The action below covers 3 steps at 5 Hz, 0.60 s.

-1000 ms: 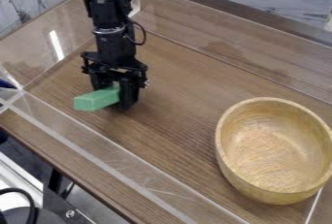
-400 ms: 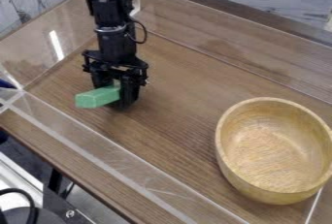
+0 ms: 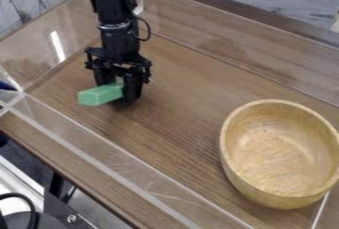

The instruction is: Remove the green block from inside the brown bowl and put it on the table

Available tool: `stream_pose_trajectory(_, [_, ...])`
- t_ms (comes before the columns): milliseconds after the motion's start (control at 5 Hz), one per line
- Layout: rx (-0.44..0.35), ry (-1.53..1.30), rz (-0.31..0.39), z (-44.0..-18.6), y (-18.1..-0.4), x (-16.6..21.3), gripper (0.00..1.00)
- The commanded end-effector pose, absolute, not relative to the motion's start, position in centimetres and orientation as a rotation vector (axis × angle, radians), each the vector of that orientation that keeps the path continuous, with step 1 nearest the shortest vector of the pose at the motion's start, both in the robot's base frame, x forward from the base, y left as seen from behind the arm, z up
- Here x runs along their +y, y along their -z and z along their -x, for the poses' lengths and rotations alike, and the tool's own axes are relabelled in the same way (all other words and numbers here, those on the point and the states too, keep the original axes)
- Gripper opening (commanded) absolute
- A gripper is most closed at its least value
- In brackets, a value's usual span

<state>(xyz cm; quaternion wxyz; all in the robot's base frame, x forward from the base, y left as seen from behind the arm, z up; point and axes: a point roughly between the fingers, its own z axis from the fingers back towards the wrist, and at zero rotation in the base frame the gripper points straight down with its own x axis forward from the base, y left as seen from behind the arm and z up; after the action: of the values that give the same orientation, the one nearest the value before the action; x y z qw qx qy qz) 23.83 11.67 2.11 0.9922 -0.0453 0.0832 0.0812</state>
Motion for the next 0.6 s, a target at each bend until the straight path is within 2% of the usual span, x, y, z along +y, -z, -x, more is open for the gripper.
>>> stream_pose_trajectory(0, [0.137, -0.18, 0.073, -24.42, -2.31, 12.69, 0.0])
stream_pose_trajectory(400, [0.139, -0.189, 0.068, -24.87, -2.0, 13.19, 0.0])
